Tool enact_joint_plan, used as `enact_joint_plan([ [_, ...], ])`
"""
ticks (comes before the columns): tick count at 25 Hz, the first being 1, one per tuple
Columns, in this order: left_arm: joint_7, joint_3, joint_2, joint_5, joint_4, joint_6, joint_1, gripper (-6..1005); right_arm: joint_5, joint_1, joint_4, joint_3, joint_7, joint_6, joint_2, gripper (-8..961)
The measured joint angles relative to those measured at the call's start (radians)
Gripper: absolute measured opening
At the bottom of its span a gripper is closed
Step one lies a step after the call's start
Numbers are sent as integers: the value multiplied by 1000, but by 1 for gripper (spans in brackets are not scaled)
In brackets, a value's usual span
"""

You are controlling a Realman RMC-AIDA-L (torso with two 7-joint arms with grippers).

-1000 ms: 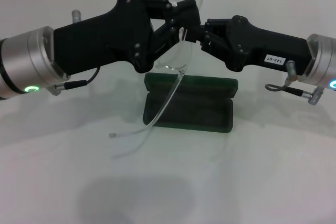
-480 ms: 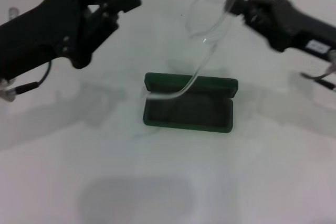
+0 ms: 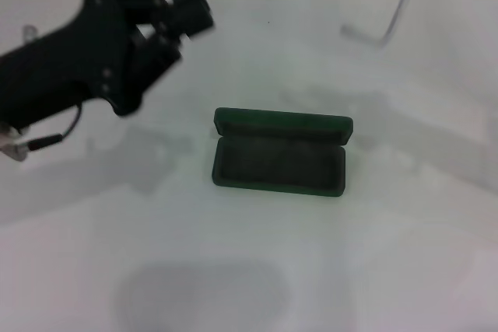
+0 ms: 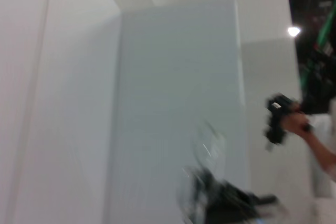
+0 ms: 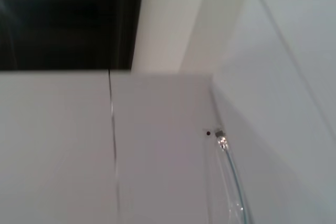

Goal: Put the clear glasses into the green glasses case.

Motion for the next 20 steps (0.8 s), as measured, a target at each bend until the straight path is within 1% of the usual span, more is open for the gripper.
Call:
enact_joint_plan([
  [4,2,52,0,54,4,32,-29,77,71,14,21,-2,-36,4,3,50],
  [8,17,144,-1,74,10,55,-64,77,73,62,66,-8,-90,5,5,50],
  [10,29,166,-9,73,10,56,-73,77,73,89,95,-15,-113,5,6,50],
  [11,35,171,-15,67,10,57,-75,77,73,100,113,-21,-123,5,7,50],
  [14,50,178,-23,23,8,60,-77,77,72,131,170,-45,-156,11,6,50],
  [17,70,195,-24,-37,1,69,-77,77,71,144,206,-82,-192,19,6,50],
  [20,75,199,-23,-64,2,72,-77,77,71,143,210,-126,-211,42,6,50],
])
